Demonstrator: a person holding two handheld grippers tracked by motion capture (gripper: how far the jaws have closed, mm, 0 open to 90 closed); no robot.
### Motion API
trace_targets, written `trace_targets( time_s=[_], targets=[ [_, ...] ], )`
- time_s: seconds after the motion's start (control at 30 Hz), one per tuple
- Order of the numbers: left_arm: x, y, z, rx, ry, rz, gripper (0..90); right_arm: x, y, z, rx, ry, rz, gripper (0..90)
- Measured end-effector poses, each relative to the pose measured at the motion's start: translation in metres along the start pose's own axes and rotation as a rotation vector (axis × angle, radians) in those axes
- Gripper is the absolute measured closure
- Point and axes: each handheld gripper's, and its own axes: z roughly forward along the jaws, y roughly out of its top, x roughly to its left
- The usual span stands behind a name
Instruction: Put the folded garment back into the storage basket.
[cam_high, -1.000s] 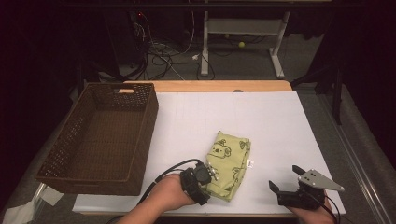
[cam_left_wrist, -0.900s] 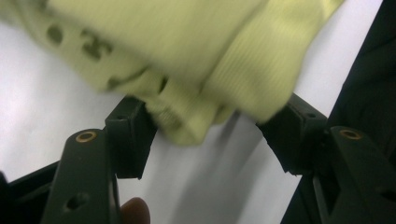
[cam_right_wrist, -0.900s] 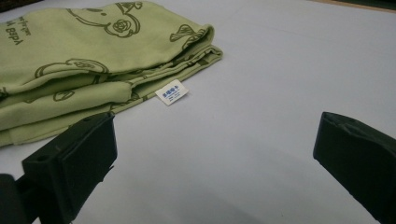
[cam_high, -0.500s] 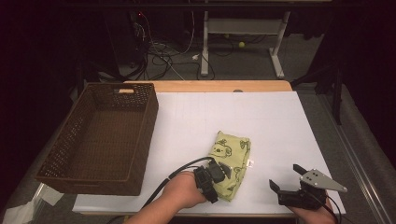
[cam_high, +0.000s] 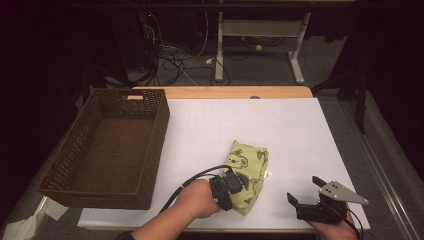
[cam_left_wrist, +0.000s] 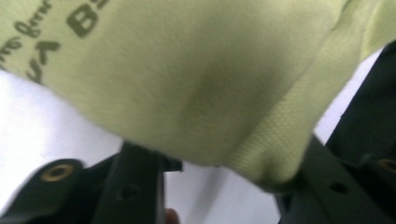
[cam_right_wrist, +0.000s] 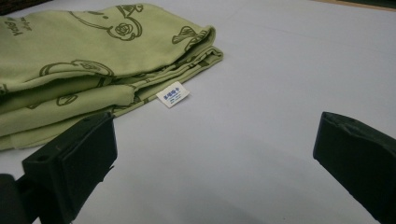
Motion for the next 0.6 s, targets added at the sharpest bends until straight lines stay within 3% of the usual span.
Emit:
trace_targets(
  time_s=[0.2, 0.47, 0.6],
  targets=[
    [-0.004, -0.001, -0.001, -0.002, 0.021, 0.024, 72.9, 0.002, 0.0, 0.0, -0.002, 0.01, -0.013, 0.5],
    [-0.002, -0.005, -0.004, -0.002, 0.029, 0.033, 74.6, -0.001, -0.001, 0.001, -0.008, 0.016, -0.008, 0.5],
    [-0.003, -0.011, -0.005, -0.03, 0.021, 0.025, 74.5, 0.001, -0.001, 0.001, 0.002, 0.009, -0.005, 0.5]
  ],
)
